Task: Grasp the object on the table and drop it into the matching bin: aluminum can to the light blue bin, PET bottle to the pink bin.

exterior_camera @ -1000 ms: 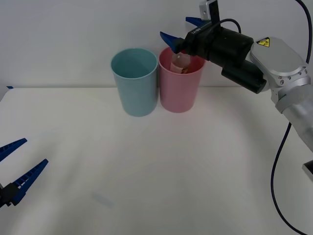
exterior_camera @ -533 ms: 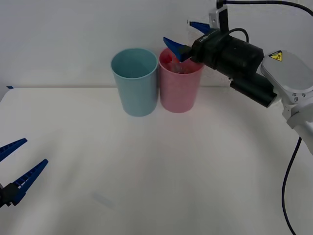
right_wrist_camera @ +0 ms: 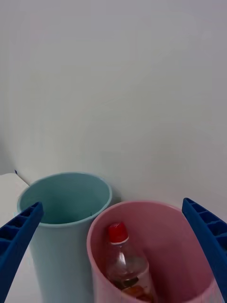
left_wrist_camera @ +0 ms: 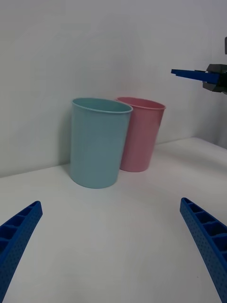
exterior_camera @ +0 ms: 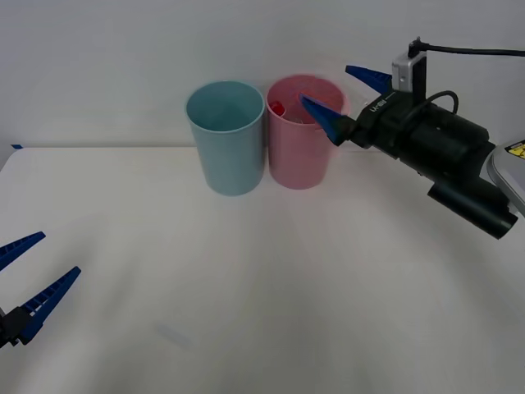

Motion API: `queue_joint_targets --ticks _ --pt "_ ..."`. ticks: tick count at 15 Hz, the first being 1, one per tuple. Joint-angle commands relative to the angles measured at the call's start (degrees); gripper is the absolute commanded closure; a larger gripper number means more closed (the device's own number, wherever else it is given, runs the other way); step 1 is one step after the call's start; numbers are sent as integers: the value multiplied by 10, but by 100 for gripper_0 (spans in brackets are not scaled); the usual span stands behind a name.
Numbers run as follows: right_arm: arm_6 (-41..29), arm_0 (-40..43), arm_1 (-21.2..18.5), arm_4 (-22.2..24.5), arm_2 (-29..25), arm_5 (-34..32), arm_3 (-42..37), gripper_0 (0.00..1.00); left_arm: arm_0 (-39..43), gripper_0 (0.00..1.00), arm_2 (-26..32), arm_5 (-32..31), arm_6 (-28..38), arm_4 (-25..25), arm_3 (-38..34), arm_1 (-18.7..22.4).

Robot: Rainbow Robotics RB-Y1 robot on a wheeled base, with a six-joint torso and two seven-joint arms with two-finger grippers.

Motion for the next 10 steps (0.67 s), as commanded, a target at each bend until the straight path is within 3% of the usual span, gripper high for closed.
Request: queue_joint_targets --ticks 1,3,10 --pt "5 80 -12 0 -40 -24 -55 0 0 0 0 0 0 0 0 0" --pt "11 141 -13 1 -89 -73 -89 0 0 0 0 0 0 0 0 0" --pt "42 300 -8 0 -177 -159 -176 0 0 0 0 0 0 0 0 0"
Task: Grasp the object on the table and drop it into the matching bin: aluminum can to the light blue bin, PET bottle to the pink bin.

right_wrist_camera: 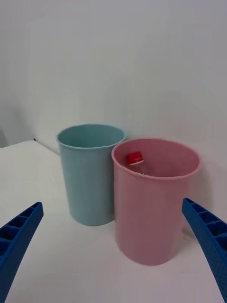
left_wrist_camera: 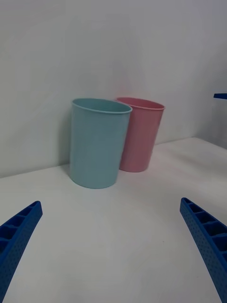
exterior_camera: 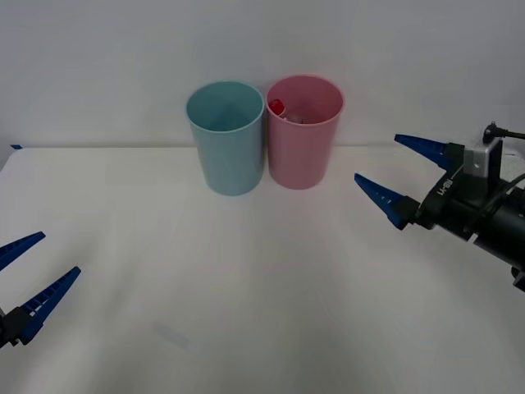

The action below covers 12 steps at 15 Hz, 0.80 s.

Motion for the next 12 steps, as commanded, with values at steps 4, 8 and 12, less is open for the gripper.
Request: queue_joint_targets --ticks 4,8,12 --pt "40 108 25 1 -69 -78 -37 0 0 0 0 0 0 0 0 0" --pt "114 164 47 1 -94 -92 -47 0 0 0 0 0 0 0 0 0" --pt "111 222 82 1 -144 -140 -47 0 0 0 0 0 0 0 0 0"
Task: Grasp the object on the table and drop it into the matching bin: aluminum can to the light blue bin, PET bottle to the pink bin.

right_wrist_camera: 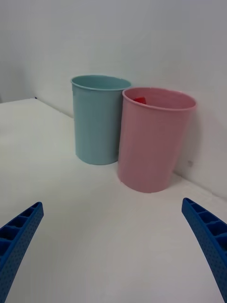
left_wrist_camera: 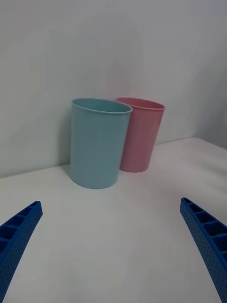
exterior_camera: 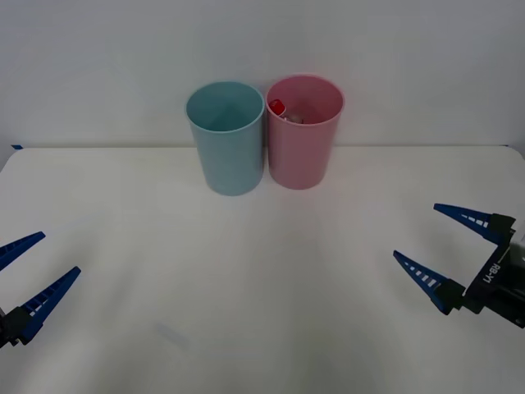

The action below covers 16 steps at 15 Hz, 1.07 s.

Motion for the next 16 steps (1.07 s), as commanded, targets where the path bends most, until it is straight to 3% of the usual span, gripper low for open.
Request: queue_joint_targets --ticks 1,5,16 --pt "-8 36 24 0 -32 -31 0 0 0 0 0 0 0 0 0 0" --pt "-73 77 55 -1 -73 -80 0 0 0 0 0 0 0 0 0 0" --pt "-80 129 59 -18 -103 -94 0 0 0 0 0 0 0 0 0 0"
